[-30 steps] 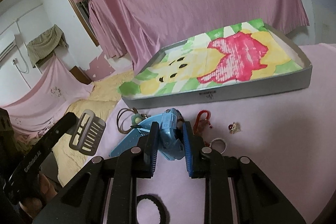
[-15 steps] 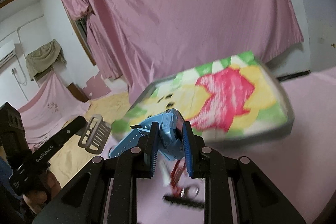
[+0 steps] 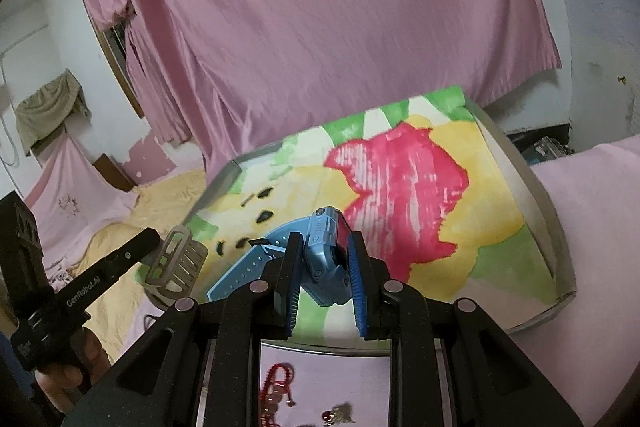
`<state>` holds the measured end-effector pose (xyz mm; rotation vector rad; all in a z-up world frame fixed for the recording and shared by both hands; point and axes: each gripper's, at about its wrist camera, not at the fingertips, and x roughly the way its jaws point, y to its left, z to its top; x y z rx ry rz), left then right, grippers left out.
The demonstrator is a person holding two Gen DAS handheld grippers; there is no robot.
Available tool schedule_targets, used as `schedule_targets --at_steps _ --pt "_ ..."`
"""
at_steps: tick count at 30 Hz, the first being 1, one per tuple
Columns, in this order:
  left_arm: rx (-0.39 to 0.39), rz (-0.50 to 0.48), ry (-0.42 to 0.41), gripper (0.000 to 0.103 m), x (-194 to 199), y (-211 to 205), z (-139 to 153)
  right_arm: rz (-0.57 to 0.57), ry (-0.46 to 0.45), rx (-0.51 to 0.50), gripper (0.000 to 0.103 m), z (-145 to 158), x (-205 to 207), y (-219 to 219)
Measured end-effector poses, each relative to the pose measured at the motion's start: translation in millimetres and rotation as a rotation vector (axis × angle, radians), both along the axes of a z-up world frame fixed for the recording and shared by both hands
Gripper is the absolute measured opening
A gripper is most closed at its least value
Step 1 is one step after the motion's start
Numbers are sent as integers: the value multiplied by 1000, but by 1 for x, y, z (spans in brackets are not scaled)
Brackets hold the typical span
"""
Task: Organize jewelry
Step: 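Carry the claw clip and blue watch into the grey tray and release both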
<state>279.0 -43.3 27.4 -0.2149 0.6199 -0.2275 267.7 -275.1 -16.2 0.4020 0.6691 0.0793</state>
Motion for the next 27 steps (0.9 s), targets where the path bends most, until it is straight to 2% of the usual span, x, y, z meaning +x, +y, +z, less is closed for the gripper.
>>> schedule_targets --at_steps 5,13,14,16,19,21,22,23,24,27 --pt "33 -17 56 4 5 -7 -13 9 45 -4 20 -12 6 3" --pt "38 -24 109 5 8 -5 -18 32 51 2 21 -13 2 3" --pt "39 -19 107 5 7 -4 -18 33 45 5 23 -12 0 2" --pt "37 -16 98 6 4 -2 -16 23 27 -8 40 -9 -7 2" --pt "37 -8 78 18 -3 0 -12 13 2 -13 41 -6 -17 -1" --pt "29 -3 56 42 -10 1 -9 3 -18 -13 42 -3 -27 -2" --pt "18 0 38 49 -15 3 -6 1 -25 -15 45 -1 -30 -4" --pt "8 5 21 61 -20 5 -4 -6 -37 -19 49 0 -36 -4" --pt "0 11 0 66 -25 6 -2 -12 -44 -20 55 2 -41 -6" --pt "11 18 -42 73 -42 8 6 -27 -76 -23 63 7 -59 -9"
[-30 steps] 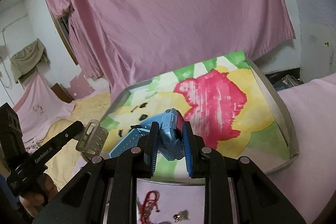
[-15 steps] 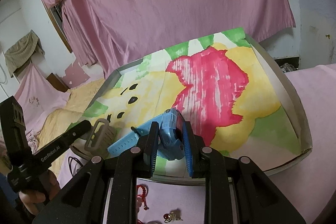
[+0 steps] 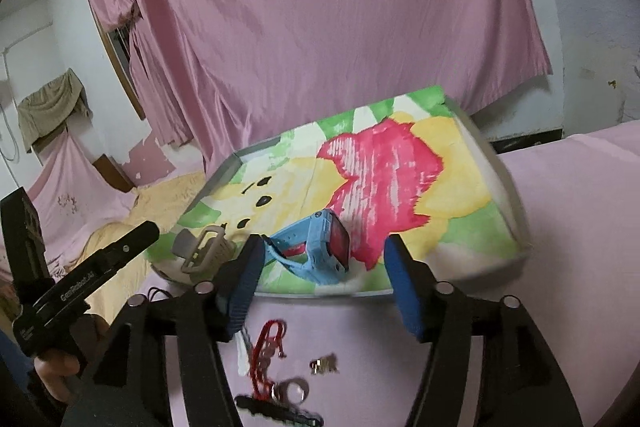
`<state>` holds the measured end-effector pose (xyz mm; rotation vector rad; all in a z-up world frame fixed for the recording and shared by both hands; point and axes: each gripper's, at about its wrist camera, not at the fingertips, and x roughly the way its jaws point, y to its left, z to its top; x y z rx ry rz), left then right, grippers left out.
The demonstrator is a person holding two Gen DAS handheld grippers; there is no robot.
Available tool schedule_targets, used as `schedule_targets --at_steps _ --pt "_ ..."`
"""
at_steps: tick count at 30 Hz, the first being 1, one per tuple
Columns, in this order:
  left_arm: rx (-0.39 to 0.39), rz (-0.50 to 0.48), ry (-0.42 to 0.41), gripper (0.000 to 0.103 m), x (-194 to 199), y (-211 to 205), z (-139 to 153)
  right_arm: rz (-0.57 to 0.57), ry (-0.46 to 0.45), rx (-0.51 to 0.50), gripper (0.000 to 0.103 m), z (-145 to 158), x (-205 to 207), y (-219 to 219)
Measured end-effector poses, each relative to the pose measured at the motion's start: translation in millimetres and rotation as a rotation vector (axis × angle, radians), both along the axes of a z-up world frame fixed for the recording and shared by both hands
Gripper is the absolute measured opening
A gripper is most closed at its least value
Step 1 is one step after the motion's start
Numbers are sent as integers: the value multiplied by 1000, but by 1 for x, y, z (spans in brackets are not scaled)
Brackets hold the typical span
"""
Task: Organize jewelry
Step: 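Carry the claw clip and blue watch into the grey tray and release both, then withdraw both tools from the tray back over the table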
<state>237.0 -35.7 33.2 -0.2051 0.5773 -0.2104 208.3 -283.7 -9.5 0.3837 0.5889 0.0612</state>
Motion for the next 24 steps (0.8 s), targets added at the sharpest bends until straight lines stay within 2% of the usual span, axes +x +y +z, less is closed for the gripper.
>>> schedule_targets --at_steps 1,3,6,8,10,18,24 --pt "4 3 -12 77 -6 0 2 -5 -10 -4 69 1 -7 -1" --pt "10 10 -41 91 -22 1 5 -11 -29 -9 74 4 -20 -1" --pt "15 4 -84 98 -45 2 7 -16 -53 -30 83 6 -39 1" --pt "23 4 -93 100 -58 2 6 -19 -67 -44 86 7 -51 1" --pt "25 7 -103 100 -71 3 5 -19 -82 -61 94 9 -63 3" --pt "33 46 -164 102 -113 9 -1 -29 -149 -146 95 14 -110 12" --pt "48 38 -160 102 -135 7 -9 -16 -155 -172 95 13 -132 18"
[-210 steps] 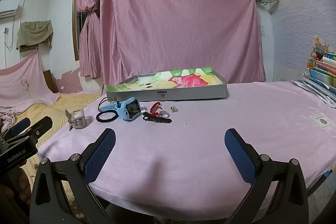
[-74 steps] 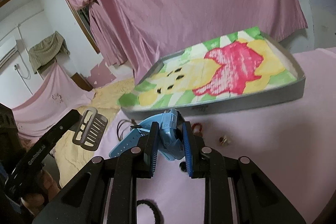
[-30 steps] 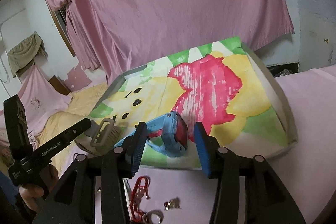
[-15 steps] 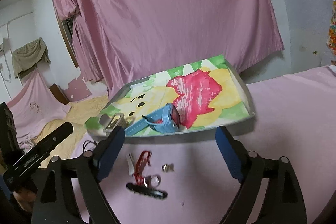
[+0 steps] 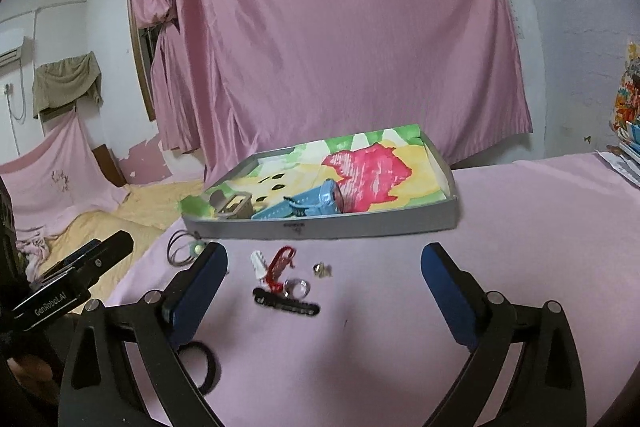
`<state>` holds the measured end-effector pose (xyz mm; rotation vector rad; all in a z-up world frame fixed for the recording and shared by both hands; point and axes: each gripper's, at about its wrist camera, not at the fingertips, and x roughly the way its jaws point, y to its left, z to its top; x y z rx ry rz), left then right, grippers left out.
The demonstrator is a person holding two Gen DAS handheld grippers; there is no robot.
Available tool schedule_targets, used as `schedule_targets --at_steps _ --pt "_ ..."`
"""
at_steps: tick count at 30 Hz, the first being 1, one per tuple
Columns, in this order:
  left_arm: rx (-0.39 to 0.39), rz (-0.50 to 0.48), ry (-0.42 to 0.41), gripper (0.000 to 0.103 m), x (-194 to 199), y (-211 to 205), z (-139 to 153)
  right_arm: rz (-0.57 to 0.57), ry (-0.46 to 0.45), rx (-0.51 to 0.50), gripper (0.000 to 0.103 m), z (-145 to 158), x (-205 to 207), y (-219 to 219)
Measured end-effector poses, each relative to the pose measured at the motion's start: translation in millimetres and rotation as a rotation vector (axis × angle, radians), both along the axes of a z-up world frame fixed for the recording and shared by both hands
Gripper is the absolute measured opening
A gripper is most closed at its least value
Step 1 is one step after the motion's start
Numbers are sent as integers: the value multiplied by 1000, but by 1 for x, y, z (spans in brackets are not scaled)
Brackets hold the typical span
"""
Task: Organize jewelry
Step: 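Withdraw both tools from the tray back over the table, then grasp the black hair tie with the left tool while the right tool grasps the black comb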
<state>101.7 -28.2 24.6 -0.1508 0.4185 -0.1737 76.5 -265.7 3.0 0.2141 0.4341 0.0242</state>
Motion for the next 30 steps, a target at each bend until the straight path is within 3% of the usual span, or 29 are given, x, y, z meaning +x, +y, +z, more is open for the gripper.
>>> schedule_targets --at_steps 13,30 --pt "65 -44 57 102 -32 -6 -27 -18 25 -60 96 -15 -24 -2" --pt "107 -184 147 100 -38 -24 -39 10 66 -74 96 -20 -24 -3"
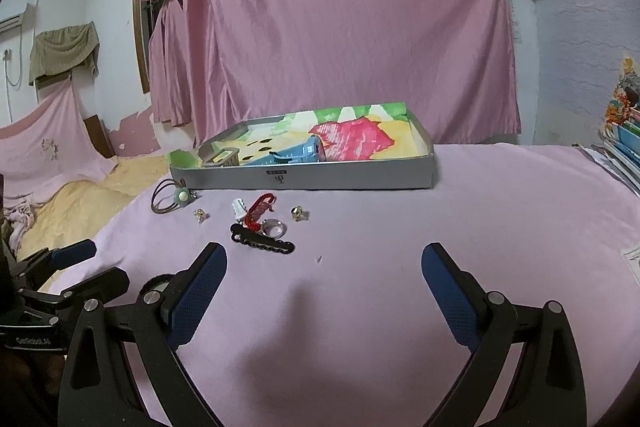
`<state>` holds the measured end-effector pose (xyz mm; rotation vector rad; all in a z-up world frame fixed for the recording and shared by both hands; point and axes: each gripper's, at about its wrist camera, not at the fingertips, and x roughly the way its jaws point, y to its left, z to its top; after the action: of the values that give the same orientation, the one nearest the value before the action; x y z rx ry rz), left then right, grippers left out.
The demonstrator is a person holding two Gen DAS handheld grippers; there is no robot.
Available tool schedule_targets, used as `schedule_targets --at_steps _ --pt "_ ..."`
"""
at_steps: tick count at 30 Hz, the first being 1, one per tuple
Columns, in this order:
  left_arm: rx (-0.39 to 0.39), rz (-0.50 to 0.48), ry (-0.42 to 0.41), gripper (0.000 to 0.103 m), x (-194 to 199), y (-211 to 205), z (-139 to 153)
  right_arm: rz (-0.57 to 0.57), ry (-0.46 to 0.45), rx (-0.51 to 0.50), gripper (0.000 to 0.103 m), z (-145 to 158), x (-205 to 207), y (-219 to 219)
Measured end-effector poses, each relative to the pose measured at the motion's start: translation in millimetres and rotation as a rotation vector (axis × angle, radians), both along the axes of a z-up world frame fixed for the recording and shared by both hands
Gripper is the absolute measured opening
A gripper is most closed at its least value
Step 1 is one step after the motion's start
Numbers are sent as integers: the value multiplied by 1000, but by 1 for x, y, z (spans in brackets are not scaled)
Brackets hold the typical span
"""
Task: Organize jewelry
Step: 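Grasp the black hair tie with the left tool while the right tool grasps the black comb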
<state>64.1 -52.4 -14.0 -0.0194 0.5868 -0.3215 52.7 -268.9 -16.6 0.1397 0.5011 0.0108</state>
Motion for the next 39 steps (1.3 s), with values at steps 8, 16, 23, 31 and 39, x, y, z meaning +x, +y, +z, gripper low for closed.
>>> schedule_targets --at_steps 8,16,23,31,39 --pt "13 -74 94 57 8 -11 -10 75 103 18 94 -7 14 1" --pt "69 -85 123 35 16 -20 -12 143 234 28 71 -15 36 6" --pt "123 -92 132 20 27 -26 -10 187 317 10 65 -17 59 15" --pt "127 -94 149 6 43 -26 -8 256 370 -51 53 -14 87 31" --pt "104 -50 175 6 63 -21 -6 317 386 -110 37 -10 107 47"
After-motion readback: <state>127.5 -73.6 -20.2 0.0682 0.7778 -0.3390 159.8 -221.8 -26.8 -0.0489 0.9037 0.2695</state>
